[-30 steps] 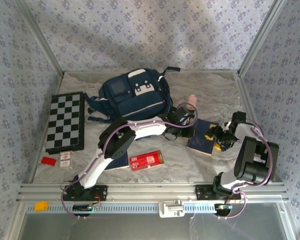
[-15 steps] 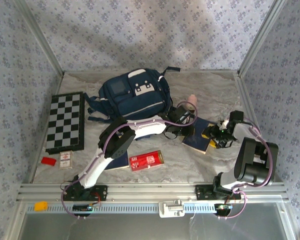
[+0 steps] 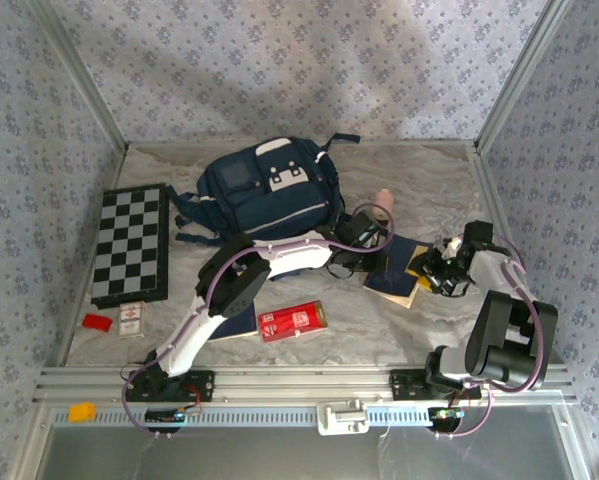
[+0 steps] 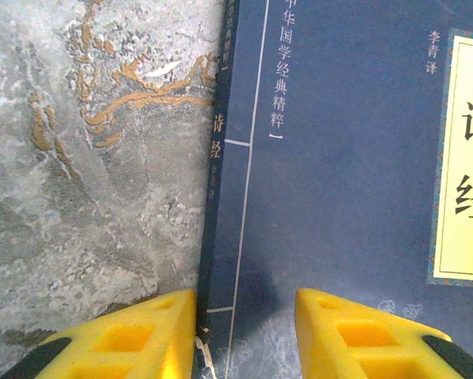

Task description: Pack the student bag

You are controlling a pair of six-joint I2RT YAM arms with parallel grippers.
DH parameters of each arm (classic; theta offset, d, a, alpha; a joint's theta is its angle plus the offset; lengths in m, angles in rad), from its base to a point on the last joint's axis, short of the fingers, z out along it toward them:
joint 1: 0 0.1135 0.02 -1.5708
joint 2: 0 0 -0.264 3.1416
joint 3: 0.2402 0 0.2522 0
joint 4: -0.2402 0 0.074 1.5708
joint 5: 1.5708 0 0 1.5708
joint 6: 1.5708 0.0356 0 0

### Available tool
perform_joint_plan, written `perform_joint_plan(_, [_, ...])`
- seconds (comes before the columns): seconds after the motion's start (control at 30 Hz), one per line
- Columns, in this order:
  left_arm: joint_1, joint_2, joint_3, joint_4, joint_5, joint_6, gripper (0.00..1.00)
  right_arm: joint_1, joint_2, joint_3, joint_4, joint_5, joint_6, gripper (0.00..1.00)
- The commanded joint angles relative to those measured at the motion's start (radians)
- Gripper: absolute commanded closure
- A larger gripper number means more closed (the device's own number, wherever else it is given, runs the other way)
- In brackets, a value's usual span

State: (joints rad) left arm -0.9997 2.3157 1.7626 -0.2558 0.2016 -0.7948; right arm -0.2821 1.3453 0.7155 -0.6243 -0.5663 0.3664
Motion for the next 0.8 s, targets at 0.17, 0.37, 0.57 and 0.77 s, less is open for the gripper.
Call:
perform_joint_plan(0.17, [-0.004, 0.017, 0.008, -0.014, 0.007, 0.002, 0.63, -0.009, -0.018, 0.012, -0.029, -0.027, -0.012, 0.74])
perform_joint_plan(0.37, [-0.003, 0.011, 0.016, -0.018, 0.01, 0.004, 0.63, -0.01, -0.003, 0.014, -0.016, -0.053, -0.007, 0.85])
perform_joint_plan(0.57, [0.004, -0.029, 0.028, -0.031, 0.012, 0.015, 0.62, -0.04, -0.043, 0.003, -0.004, -0.098, 0.008, 0.97])
perform_joint_plan(0.77, [0.03, -0.128, -0.015, -0.03, 0.015, 0.033, 0.56, -0.045, -0.148, 0.018, -0.033, -0.116, 0.026, 1.0])
